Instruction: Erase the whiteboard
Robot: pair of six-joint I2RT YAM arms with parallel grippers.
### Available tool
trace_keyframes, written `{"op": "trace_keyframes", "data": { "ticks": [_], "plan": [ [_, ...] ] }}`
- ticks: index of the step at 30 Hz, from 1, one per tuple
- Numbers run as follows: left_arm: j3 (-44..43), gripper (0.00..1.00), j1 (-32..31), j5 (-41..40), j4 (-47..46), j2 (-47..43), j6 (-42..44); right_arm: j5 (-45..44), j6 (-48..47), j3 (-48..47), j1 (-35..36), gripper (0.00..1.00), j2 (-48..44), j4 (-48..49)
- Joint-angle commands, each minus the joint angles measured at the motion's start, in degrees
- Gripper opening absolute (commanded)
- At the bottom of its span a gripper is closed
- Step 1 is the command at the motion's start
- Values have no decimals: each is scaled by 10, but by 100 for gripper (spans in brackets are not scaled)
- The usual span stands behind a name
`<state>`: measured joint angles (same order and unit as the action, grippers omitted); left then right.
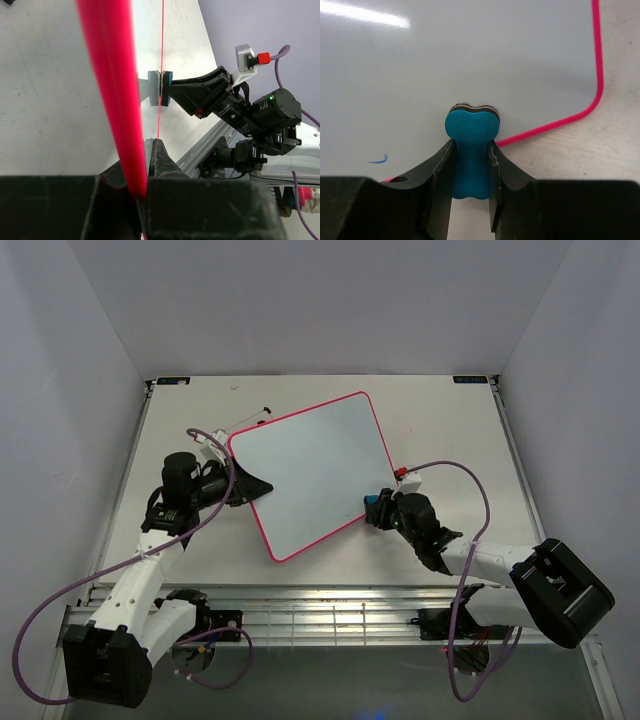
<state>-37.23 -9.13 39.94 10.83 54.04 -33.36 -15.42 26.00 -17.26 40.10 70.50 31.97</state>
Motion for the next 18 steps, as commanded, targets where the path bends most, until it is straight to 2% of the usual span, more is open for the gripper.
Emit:
{"op": "trace_keyframes", "data": {
  "ticks": [1, 5, 12, 15, 16, 18],
  "plan": [
    [18, 0, -10, -40, 105, 11, 69, 104, -44, -22, 24, 8, 17, 47],
    [18, 0, -10, -40, 105, 9, 69, 137, -67, -55, 60, 8, 41, 38],
    [18, 0, -10, -40, 104, 10, 69, 173, -48, -56, 114, 8, 52, 44],
    [18, 0, -10, -39, 104, 7, 69, 145, -24, -58, 117, 8, 55, 10],
    [19, 0, -10, -40, 104, 6, 69, 98, -16, -55, 116, 8, 56, -18],
    [19, 0, -10, -40, 104, 5, 69, 67, 2, -59, 101, 8, 58, -57]
  ]
}}
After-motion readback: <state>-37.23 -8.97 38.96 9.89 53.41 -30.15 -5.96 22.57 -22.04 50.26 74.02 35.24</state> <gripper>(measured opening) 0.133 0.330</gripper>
